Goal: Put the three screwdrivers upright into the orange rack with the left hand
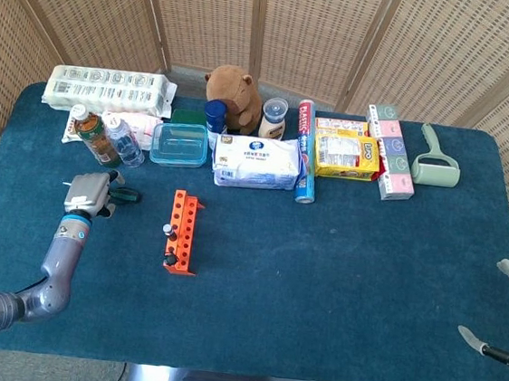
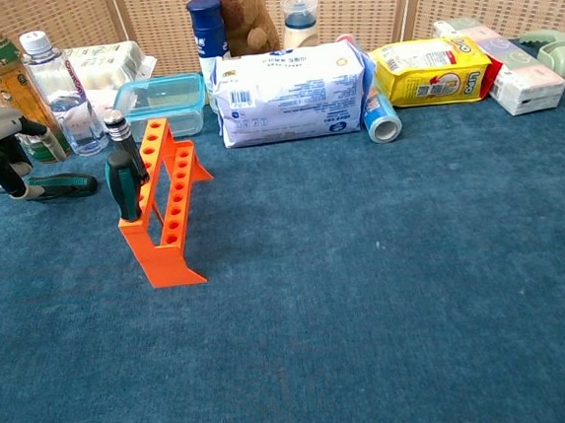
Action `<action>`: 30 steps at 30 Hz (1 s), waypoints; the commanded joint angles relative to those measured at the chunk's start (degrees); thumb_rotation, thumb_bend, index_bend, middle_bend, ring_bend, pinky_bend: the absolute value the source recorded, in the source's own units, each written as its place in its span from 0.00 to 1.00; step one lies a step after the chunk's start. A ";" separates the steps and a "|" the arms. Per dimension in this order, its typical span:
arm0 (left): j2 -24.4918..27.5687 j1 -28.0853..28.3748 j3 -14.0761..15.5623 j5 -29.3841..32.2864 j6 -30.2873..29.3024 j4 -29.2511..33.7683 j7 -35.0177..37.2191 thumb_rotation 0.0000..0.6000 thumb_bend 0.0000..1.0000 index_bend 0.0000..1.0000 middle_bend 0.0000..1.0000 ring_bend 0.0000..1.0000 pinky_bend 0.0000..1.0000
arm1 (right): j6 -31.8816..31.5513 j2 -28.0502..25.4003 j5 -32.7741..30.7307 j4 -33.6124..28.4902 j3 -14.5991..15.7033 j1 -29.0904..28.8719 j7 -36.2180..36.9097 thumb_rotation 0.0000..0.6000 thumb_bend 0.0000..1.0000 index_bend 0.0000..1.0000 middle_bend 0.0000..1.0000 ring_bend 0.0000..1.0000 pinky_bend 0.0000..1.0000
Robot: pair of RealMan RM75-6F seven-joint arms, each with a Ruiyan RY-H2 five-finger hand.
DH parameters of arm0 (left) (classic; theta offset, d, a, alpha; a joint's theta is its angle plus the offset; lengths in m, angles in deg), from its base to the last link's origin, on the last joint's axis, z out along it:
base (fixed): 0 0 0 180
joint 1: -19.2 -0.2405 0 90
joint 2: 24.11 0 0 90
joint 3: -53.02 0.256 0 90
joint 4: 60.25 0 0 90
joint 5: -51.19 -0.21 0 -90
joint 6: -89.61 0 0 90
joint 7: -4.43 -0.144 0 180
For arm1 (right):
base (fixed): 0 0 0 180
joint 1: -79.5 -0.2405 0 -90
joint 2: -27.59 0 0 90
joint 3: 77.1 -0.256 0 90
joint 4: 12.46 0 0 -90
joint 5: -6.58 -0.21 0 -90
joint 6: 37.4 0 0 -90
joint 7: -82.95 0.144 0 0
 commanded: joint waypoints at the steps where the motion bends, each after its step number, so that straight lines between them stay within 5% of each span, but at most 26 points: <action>1: -1.20 0.32 -0.39 0.45 0.74 -1.48 -0.14 1.00 0.34 0.33 0.94 0.98 0.95 | 0.28 0.00 -0.28 0.15 -0.15 -0.10 0.24 1.00 0.04 0.07 0.16 0.09 0.02; 30: -6.36 1.52 -2.08 3.17 2.95 -7.89 -3.05 1.00 0.36 0.37 0.94 0.98 0.95 | 2.03 0.38 -1.75 0.35 -0.94 -0.63 0.51 1.00 0.04 0.07 0.17 0.09 0.02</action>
